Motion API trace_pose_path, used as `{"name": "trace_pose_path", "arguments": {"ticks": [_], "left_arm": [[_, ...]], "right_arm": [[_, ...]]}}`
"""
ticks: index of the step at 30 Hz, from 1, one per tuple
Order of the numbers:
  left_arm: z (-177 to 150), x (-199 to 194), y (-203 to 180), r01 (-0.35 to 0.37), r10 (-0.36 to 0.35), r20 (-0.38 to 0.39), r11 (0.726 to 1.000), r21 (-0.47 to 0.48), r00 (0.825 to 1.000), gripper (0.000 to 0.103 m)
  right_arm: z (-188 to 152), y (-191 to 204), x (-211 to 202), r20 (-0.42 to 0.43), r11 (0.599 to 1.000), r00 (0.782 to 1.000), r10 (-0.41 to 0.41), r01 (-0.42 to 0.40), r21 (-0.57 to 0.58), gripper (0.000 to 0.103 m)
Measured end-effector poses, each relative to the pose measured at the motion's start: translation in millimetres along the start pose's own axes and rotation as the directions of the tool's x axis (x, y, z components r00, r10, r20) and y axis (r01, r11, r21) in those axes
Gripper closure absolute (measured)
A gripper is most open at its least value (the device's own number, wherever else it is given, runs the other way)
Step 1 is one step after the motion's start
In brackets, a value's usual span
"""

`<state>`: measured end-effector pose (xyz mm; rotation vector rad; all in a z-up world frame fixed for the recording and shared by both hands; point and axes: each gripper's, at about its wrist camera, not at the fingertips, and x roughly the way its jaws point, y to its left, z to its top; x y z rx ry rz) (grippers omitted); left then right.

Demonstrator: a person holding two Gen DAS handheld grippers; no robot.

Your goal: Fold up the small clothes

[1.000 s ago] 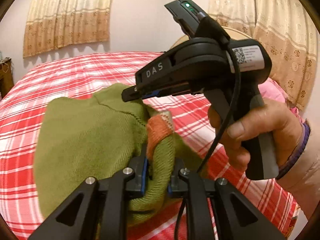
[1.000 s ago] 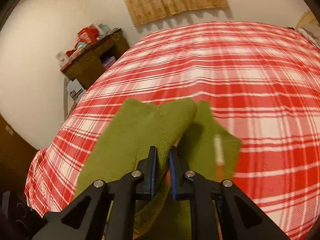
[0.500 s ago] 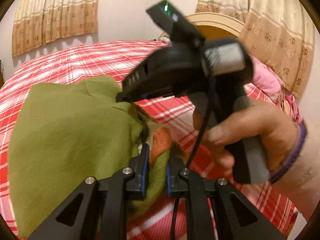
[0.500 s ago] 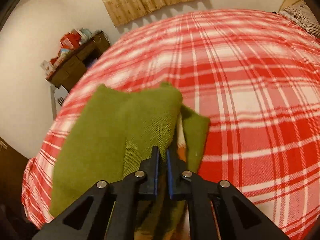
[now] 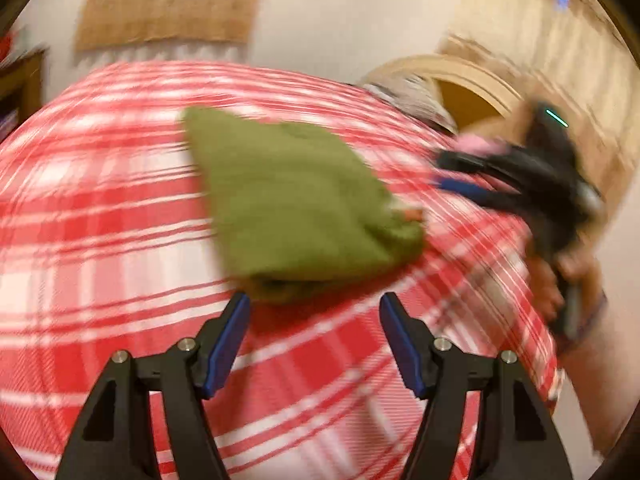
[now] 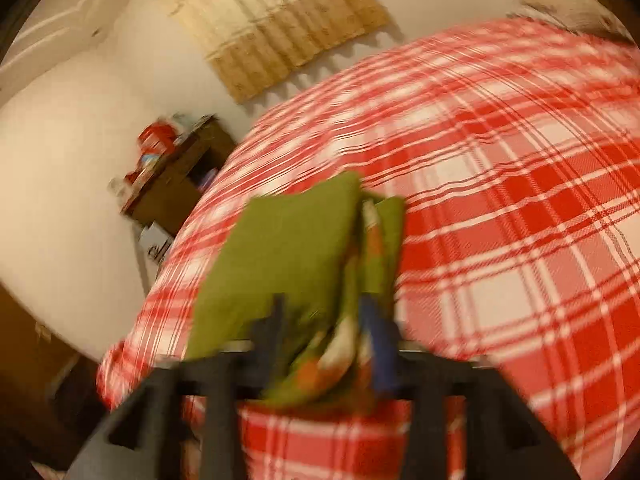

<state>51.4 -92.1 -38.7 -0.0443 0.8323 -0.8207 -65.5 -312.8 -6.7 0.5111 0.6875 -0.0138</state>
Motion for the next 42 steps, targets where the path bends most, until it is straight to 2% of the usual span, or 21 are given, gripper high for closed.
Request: {"name": "trace_pose_path", "arguments": {"ticks": [3, 4, 5, 6, 8, 12, 16, 17, 18, 20, 23, 26, 29, 32, 35, 36, 37, 39, 41, 42], "left_arm": [[3.2, -3.6, 21.2, -0.058, 0.059, 0.009, 0.995, -0.083, 0.998, 0.034], [1.8, -4.3, 25.5, -0.083, 0.084, 0.012, 0.992, -0.092, 0.996, 0.034], [1.0, -5.4, 26.4, -0.11, 0.112, 0.017, 0.989, -0.098, 0.994, 0.034], [0.1, -6.5, 29.7, -0.127, 0.129, 0.021, 0.987, -0.102, 0.991, 0.034], [-0.9, -6.7, 34.8, -0.159, 0.162, 0.02, 0.981, -0.106, 0.987, 0.034], [6.4, -5.1, 38.5, -0.185, 0.19, 0.026, 0.975, -0.12, 0.981, 0.034], [14.0, 0.3, 39.4, -0.177, 0.183, 0.031, 0.976, -0.124, 0.983, 0.034], [14.2, -0.6, 39.6, -0.177, 0.183, 0.035, 0.977, -0.12, 0.983, 0.034], [16.4, 1.5, 38.0, -0.18, 0.185, 0.038, 0.977, -0.116, 0.982, 0.034], [20.3, 2.5, 35.4, -0.179, 0.185, 0.042, 0.978, -0.108, 0.982, 0.034], [25.7, 3.2, 31.2, -0.172, 0.178, 0.051, 0.98, -0.102, 0.983, 0.034], [31.0, 5.3, 27.4, -0.17, 0.177, 0.057, 0.981, -0.097, 0.983, 0.034], [30.0, 23.4, 21.6, -0.17, 0.173, 0.027, 0.982, -0.079, 0.985, 0.034], [19.7, 47.0, 13.8, -0.23, 0.23, -0.009, 0.973, -0.035, 0.973, 0.033], [13.7, 56.9, 14.5, -0.268, 0.267, -0.024, 0.962, -0.048, 0.963, 0.021], [13.7, 57.0, 14.9, -0.291, 0.291, -0.024, 0.956, -0.044, 0.957, 0.015], [14.2, 55.8, 14.7, -0.298, 0.297, -0.023, 0.954, -0.036, 0.954, 0.013], [16.2, 54.9, 14.8, -0.304, 0.304, -0.025, 0.952, -0.015, 0.952, 0.013], [18.5, 54.3, 13.1, -0.315, 0.315, -0.023, 0.949, -0.008, 0.949, 0.013], [20.2, 54.4, 11.7, -0.322, 0.322, -0.027, 0.947, -0.009, 0.946, 0.013]], "right_arm": [[-15.4, 30.8, -2.8, 0.022, 0.99, 0.999, 0.023, -0.02, -0.139, 0.025], [-19.2, 41.1, 1.8, 0.017, 0.98, 1.0, -0.008, 0.012, -0.199, 0.025], [-22.6, 47.9, 9.3, 0.007, 0.967, 0.998, -0.056, 0.056, -0.249, 0.032], [-25.5, 52.0, 17.8, -0.007, 0.955, 0.996, -0.084, 0.078, -0.286, 0.046], [-27.1, 50.7, 40.8, -0.072, 0.945, 0.992, -0.105, 0.077, -0.319, 0.062], [-31.3, 30.2, 76.1, -0.156, 0.946, 0.976, -0.152, 0.097, -0.31, 0.062], [-42.1, 29.4, 70.8, -0.178, 0.934, 0.975, -0.134, 0.064, -0.351, 0.062], [-44.2, 32.1, 68.5, -0.181, 0.926, 0.973, -0.141, 0.065, -0.373, 0.068], [-46.4, 34.3, 66.4, -0.177, 0.913, 0.971, -0.161, 0.079, -0.399, 0.083], [-47.0, 33.6, 61.8, -0.157, 0.904, 0.966, -0.204, 0.124, -0.409, 0.094], [-37.4, 27.1, 36.7, -0.063, 0.926, 0.979, -0.194, 0.162, -0.342, 0.095], [-30.3, 7.8, 6.4, 0.034, 0.96, 0.983, -0.179, 0.182, -0.214, 0.097], [-39.3, -19.9, 9.5, 0.0, 0.976, 0.983, -0.185, 0.183, -0.119, 0.097], [-55.5, -31.5, 27.9, -0.047, 0.971, 0.976, -0.215, 0.208, -0.113, 0.097], [-49.9, -36.3, 26.6, -0.051, 0.979, 0.979, -0.198, 0.195, -0.063, 0.096], [-47.4, -37.6, 26.6, -0.059, 0.981, 0.98, -0.191, 0.188, -0.051, 0.095], [-43.8, -37.5, 25.4, -0.065, 0.981, 0.98, -0.189, 0.187, -0.045, 0.093], [-33.0, -33.1, 16.8, -0.045, 0.981, 0.98, -0.195, 0.194, -0.021, 0.074], [-21.6, -20.9, 5.3, 0.035, 0.968, 0.967, -0.252, 0.252, -0.01, 0.071], [-14.2, -11.4, -3.2, 0.103, 0.964, 0.959, -0.264, 0.267, -0.016, 0.07]]}}
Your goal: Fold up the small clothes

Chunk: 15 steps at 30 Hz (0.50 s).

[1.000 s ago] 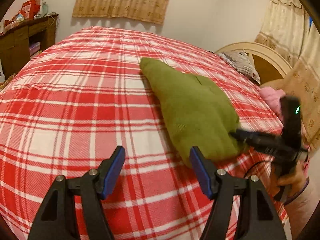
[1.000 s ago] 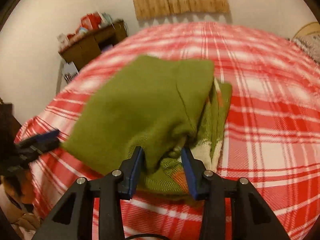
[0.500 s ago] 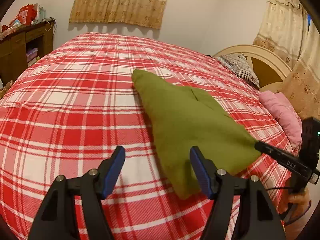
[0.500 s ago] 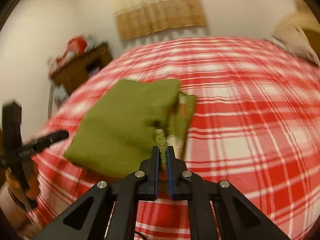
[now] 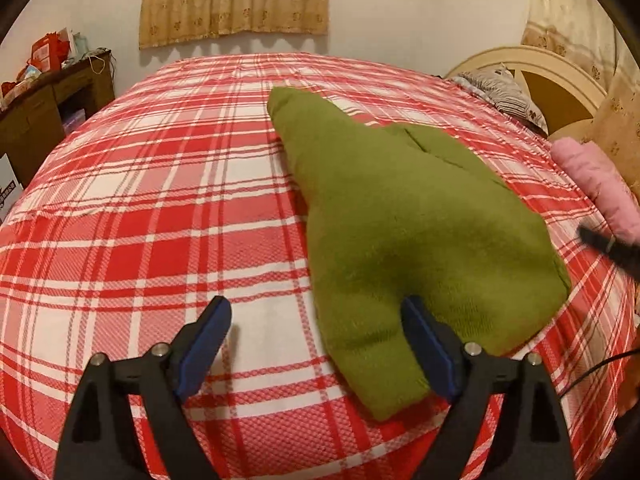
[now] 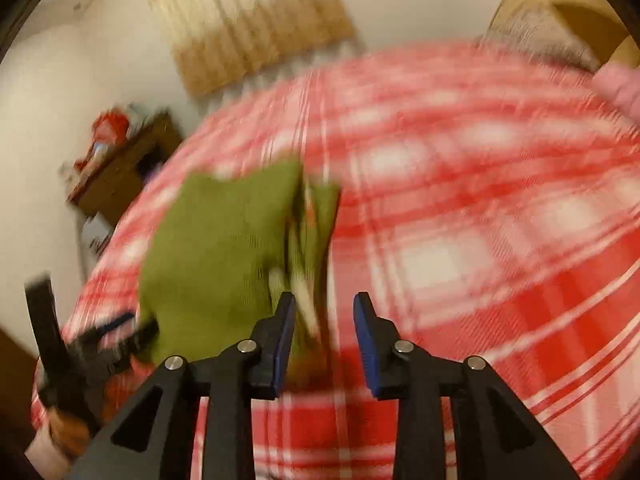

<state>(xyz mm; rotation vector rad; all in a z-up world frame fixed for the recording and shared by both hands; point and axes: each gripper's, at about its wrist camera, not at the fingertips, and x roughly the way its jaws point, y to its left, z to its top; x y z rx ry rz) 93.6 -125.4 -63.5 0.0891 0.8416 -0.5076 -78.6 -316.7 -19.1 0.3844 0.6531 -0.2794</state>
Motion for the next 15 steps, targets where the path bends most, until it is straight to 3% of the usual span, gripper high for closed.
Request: {"name": "trace_pose_path", "arguments": {"ticks": [2, 4, 6, 10, 12, 14, 15], "left_arm": [[4.0, -2.3, -2.9, -0.016, 0.016, 0.002, 1.0, 0.003, 1.0, 0.013], [11.7, -9.8, -5.5, -0.042, 0.041, 0.022, 0.999, 0.012, 0.999, 0.013], [21.7, -13.9, -8.6, -0.066, 0.065, 0.039, 0.998, 0.022, 0.997, 0.013], [45.6, -9.4, -13.7, -0.101, 0.099, 0.075, 0.995, 0.023, 0.992, 0.011], [53.9, -0.5, -16.6, -0.117, 0.115, 0.073, 0.993, 0.026, 0.991, 0.011], [59.5, 12.1, -20.8, -0.119, 0.117, 0.052, 0.992, 0.028, 0.992, 0.011], [61.4, 18.7, -22.4, -0.115, 0.114, 0.039, 0.993, 0.027, 0.993, 0.011]], "right_arm": [[10.9, 18.8, -7.1, 0.062, 0.999, 0.998, 0.023, -0.021, -0.036, 0.07], [18.9, 47.0, -1.0, 0.068, 0.991, 0.997, 0.048, -0.039, -0.126, 0.07], [21.7, 76.9, 16.8, 0.049, 0.973, 0.998, 0.037, -0.025, -0.228, 0.07], [21.1, 99.3, 57.4, -0.029, 0.959, 0.999, 0.025, -0.032, -0.282, 0.07], [18.1, 97.4, 77.9, -0.048, 0.951, 0.998, -0.036, 0.02, -0.309, 0.07], [11.8, 86.1, 103.0, -0.076, 0.93, 0.983, -0.167, 0.131, -0.342, 0.07], [8.5, 73.6, 114.6, -0.098, 0.929, 0.974, -0.202, 0.16, -0.332, 0.057]]}}
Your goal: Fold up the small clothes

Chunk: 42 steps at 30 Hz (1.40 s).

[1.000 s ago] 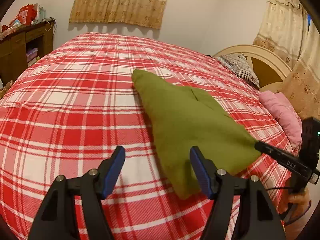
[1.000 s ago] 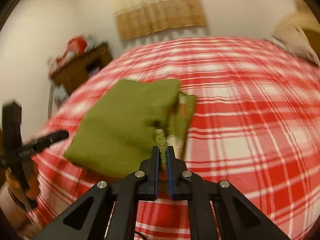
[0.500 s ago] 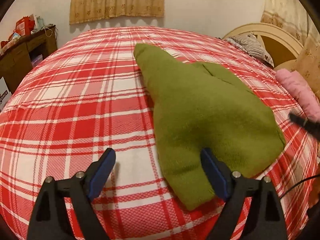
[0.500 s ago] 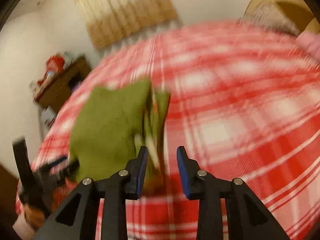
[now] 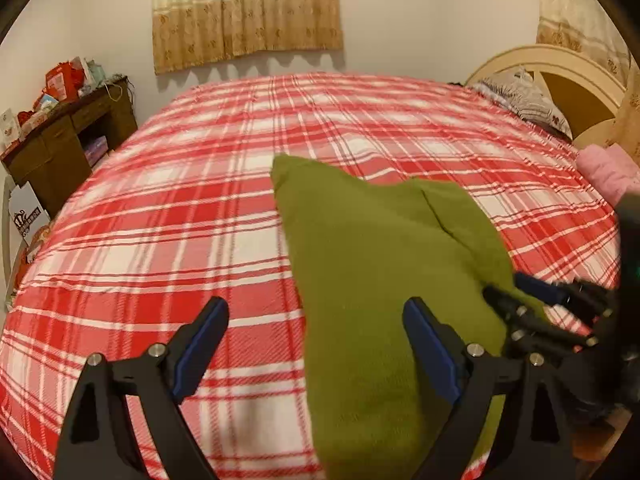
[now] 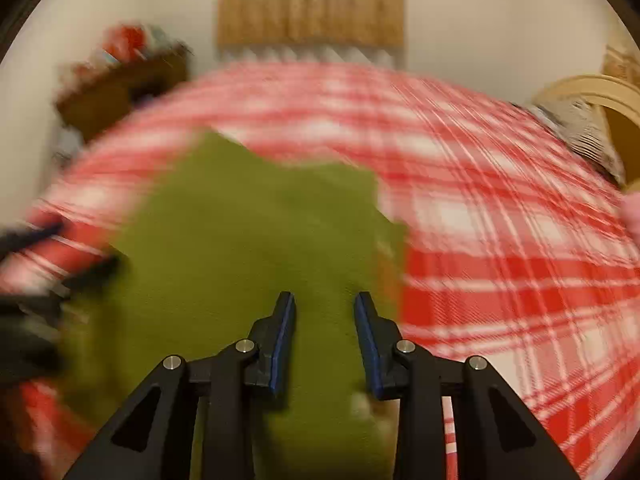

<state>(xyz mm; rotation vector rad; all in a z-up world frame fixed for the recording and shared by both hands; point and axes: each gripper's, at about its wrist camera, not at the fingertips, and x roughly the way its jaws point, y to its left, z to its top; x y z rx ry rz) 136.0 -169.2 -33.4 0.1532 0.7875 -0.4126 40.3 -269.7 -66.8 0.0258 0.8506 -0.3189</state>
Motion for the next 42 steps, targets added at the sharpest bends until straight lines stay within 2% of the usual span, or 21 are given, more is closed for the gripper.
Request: {"name": "trace_pose_path", "arguments": {"ticks": [2, 3, 5, 8, 13, 17, 19, 26, 28, 29, 30, 33, 35, 37, 39, 41, 42], "left_arm": [[0.7, 10.4, -5.4, -0.005, 0.005, -0.01, 1.0, 0.002, 1.0, 0.011], [0.8, 16.0, -7.8, -0.008, 0.008, -0.014, 1.0, 0.003, 1.0, 0.011], [0.3, 22.7, -13.5, -0.014, 0.014, -0.025, 1.0, 0.001, 1.0, 0.011], [1.8, 30.8, -17.6, -0.012, 0.011, -0.04, 1.0, -0.006, 0.999, 0.01], [2.5, 47.7, -19.8, 0.008, -0.009, -0.063, 1.0, -0.028, 0.998, 0.01], [1.4, 48.8, -32.3, -0.07, 0.07, -0.018, 0.997, 0.011, 0.997, 0.007], [0.3, 45.6, -35.4, -0.086, 0.087, -0.002, 0.995, 0.047, 0.996, 0.007], [-0.9, 35.8, -15.7, 0.032, -0.031, -0.051, 0.999, 0.029, 0.998, 0.008], [-2.6, 26.1, -10.1, 0.051, -0.05, -0.033, 0.998, 0.032, 0.998, 0.008], [-2.3, 19.1, -6.3, 0.069, -0.069, -0.019, 0.997, 0.032, 0.997, 0.008], [-0.4, 13.6, -2.8, 0.084, -0.084, -0.011, 0.996, 0.029, 0.996, 0.008], [12.7, 4.3, 3.4, 0.08, -0.081, 0.025, 0.996, 0.027, 0.996, 0.008], [26.2, 3.2, 7.1, 0.047, -0.049, 0.057, 0.999, 0.027, 0.997, 0.008], [36.9, 9.7, 11.6, 0.041, -0.041, 0.065, 0.999, -0.002, 0.997, 0.008], [42.3, 21.8, 15.2, 0.051, -0.049, 0.038, 0.998, -0.034, 0.998, 0.008], [42.1, 31.0, 17.9, 0.047, -0.046, 0.019, 0.997, -0.057, 0.999, 0.008], [41.1, 34.2, 19.1, 0.045, -0.044, 0.011, 0.997, -0.067, 0.999, 0.008]], "right_arm": [[-8.8, -29.2, 7.9, 0.006, 0.986, 0.996, 0.085, -0.084, 0.143, 0.047], [-12.6, -47.5, 15.0, -0.008, 0.95, 0.984, 0.179, -0.171, 0.261, 0.046], [-14.3, -57.0, 19.2, -0.001, 0.924, 0.973, 0.229, -0.217, 0.313, 0.045], [-13.6, -47.3, 14.8, 0.009, 0.952, 0.986, 0.166, -0.163, 0.261, 0.042], [-17.1, -59.2, 17.0, 0.034, 0.925, 0.982, 0.187, -0.187, 0.332, 0.042], [-11.3, -60.3, 19.5, 0.043, 0.913, 0.983, 0.179, -0.182, 0.364, 0.042], [-10.9, -59.9, 18.5, 0.043, 0.914, 0.983, 0.176, -0.179, 0.363, 0.042], [-26.6, -70.0, -9.9, 0.074, 0.898, 0.979, 0.188, -0.202, 0.391, 0.042], [-25.8, -71.1, -27.5, 0.107, 0.907, 0.981, 0.163, -0.191, 0.375, 0.047], [-22.2, -71.1, -37.7, 0.125, 0.921, 0.984, 0.131, -0.167, 0.353, 0.054], [-16.6, -71.6, -45.3, 0.137, 0.93, 0.984, 0.112, -0.152, 0.334, 0.054], [5.5, -78.0, -50.5, 0.155, 0.921, 0.973, 0.169, -0.212, 0.326, 0.054], [27.8, -76.5, -41.9, 0.141, 0.922, 0.966, 0.216, -0.25, 0.298, 0.054], [46.8, -70.1, -26.1, 0.108, 0.941, 0.974, 0.2, -0.222, 0.257, 0.054], [62.8, -60.1, 1.2, 0.031, 0.954, 0.977, 0.212, -0.213, 0.209, 0.054], [71.8, -53.3, 33.8, -0.048, 0.947, 0.964, 0.262, -0.247, 0.204, 0.054], [72.3, -49.9, 49.6, -0.085, 0.944, 0.958, 0.275, -0.253, 0.211, 0.059]]}}
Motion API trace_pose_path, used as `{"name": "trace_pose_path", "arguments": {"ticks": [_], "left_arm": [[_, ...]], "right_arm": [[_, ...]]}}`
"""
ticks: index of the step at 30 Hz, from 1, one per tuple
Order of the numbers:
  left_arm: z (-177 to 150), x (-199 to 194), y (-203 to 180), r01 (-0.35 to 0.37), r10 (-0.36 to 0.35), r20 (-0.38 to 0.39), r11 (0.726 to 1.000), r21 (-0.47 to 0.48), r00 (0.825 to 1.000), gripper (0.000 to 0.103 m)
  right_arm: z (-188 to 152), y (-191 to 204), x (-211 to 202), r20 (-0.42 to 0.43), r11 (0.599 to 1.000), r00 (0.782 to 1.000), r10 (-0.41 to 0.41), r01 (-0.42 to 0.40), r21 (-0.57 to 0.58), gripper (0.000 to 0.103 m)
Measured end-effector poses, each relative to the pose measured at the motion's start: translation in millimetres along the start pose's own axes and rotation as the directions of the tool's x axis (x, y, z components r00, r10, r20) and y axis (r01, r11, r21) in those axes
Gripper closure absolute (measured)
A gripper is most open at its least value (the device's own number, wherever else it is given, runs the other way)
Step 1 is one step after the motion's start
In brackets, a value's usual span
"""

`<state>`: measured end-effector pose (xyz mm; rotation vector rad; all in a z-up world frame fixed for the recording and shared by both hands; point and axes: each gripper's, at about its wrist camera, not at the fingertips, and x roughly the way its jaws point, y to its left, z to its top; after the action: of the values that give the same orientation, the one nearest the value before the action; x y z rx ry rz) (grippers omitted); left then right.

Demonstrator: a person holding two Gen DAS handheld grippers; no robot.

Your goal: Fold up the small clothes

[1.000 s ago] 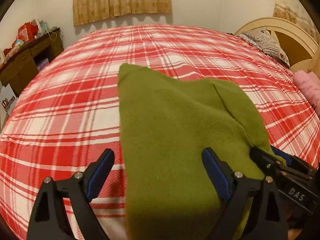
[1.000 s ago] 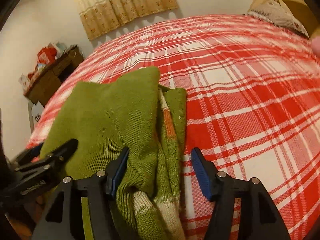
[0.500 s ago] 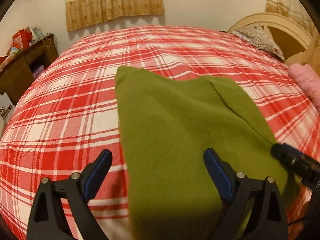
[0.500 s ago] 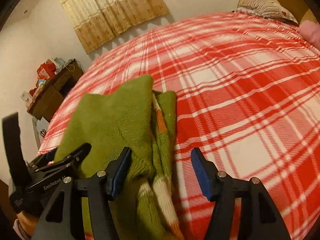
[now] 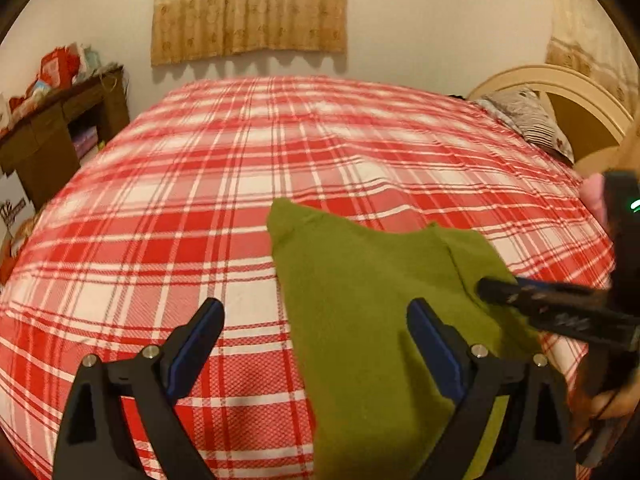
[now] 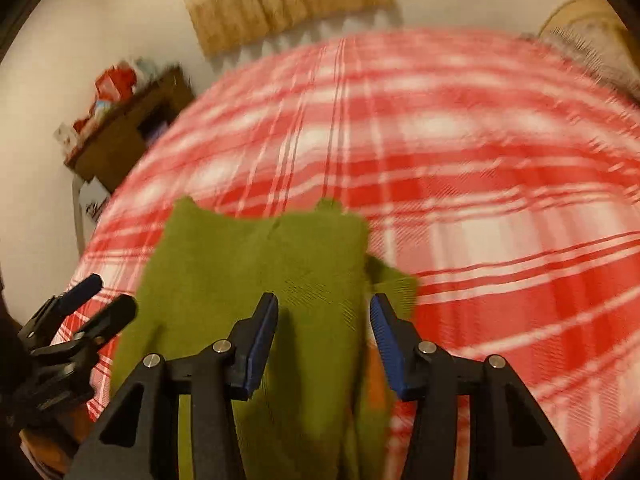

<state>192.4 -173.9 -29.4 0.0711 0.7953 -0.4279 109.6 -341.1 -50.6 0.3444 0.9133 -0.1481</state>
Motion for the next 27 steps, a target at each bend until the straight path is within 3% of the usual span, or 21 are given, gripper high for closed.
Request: {"name": "trace_pose_path", "arguments": {"ticks": [2, 4, 6, 10, 13, 17, 21, 27], "left_arm": [[-2.1, 8.4, 1.8, 0.007, -0.007, -0.016, 1.0, -0.018, 1.0, 0.008], [-5.1, 16.6, 0.1, 0.018, -0.02, -0.032, 0.999, -0.033, 0.999, 0.008], [-8.2, 24.9, -5.7, 0.03, -0.033, -0.057, 0.999, -0.045, 0.998, 0.008], [-12.2, 42.1, -24.3, 0.045, -0.046, -0.111, 0.999, -0.015, 0.993, 0.008], [-11.1, 39.7, -29.1, 0.02, -0.018, -0.114, 1.0, 0.014, 0.993, 0.007], [-12.1, 37.6, -27.0, 0.005, -0.001, -0.11, 1.0, 0.031, 0.994, 0.006], [-13.2, 33.6, -27.2, -0.031, 0.037, -0.101, 0.998, 0.06, 0.994, 0.005], [-27.1, 5.5, -30.2, -0.042, 0.048, -0.071, 0.995, 0.087, 0.996, 0.006]], "right_arm": [[-2.6, 3.7, 10.7, 0.011, 1.0, 1.0, -0.001, 0.001, -0.027, 0.083], [-6.5, 11.8, 3.2, 0.077, 0.994, 0.994, -0.079, 0.084, -0.065, 0.095], [-8.9, 4.6, -5.8, 0.143, 0.988, 0.978, -0.154, 0.156, -0.001, 0.095], [-11.2, -15.0, 13.2, 0.095, 0.977, 0.973, -0.209, 0.204, 0.063, 0.095], [-11.0, -18.4, 9.1, 0.088, 0.981, 0.978, -0.19, 0.185, 0.065, 0.095], [-16.1, -25.8, 1.3, 0.105, 0.986, 0.985, -0.14, 0.129, 0.102, 0.085], [-28.5, -27.1, -35.2, 0.192, 0.98, 0.974, -0.121, 0.087, 0.177, 0.083], [-83.3, 16.1, -93.5, 0.244, 0.997, 0.967, -0.073, 0.071, 0.019, 0.082]]}}
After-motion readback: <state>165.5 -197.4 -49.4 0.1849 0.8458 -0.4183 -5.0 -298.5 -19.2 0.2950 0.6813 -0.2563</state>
